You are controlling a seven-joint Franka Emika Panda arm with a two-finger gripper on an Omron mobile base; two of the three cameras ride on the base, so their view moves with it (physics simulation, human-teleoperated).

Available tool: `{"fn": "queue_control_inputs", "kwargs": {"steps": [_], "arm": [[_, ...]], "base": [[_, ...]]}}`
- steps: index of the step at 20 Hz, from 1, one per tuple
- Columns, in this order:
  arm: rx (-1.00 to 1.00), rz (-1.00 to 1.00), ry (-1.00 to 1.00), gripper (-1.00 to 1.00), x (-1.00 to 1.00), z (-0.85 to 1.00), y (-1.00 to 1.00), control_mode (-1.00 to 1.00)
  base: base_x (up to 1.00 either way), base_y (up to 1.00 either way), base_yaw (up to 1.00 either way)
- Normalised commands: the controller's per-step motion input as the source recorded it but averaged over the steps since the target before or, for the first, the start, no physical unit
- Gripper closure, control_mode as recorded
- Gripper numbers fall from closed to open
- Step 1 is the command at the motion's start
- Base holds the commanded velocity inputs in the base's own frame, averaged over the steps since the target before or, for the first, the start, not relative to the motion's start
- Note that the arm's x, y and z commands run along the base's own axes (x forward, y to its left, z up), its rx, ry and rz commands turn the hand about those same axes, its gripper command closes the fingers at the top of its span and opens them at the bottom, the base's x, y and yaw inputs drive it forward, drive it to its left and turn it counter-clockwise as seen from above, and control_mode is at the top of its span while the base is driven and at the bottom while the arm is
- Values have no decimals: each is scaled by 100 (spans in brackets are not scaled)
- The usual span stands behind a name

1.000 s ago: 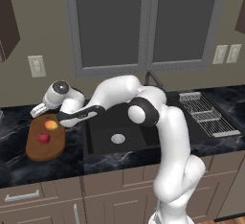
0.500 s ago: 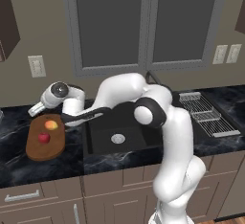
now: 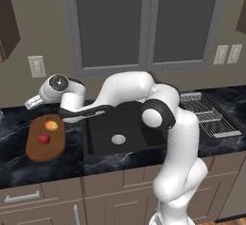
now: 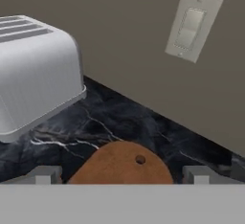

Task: Pick the mango, apple from the sink and place them on the cutting board to airdry. Then turn off the sink faucet.

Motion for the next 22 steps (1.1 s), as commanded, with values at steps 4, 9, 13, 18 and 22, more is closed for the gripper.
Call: {"fn": "queue_control_inputs", "kwargs": {"steps": [4, 9, 13, 18, 22], "arm": [[1, -7, 4, -100, -31, 42, -36, -100], [0, -9, 0, -100, -37, 22, -56, -100], [2, -10, 0, -100, -40, 22, -57, -100], [12, -11, 5, -100, -38, 47, -36, -100], [13, -7, 2, -100, -38, 69, -12, -100]], "base": [[0, 0, 0], [0, 0, 0], [0, 0, 0], [0, 0, 0], [0, 0, 0]]}}
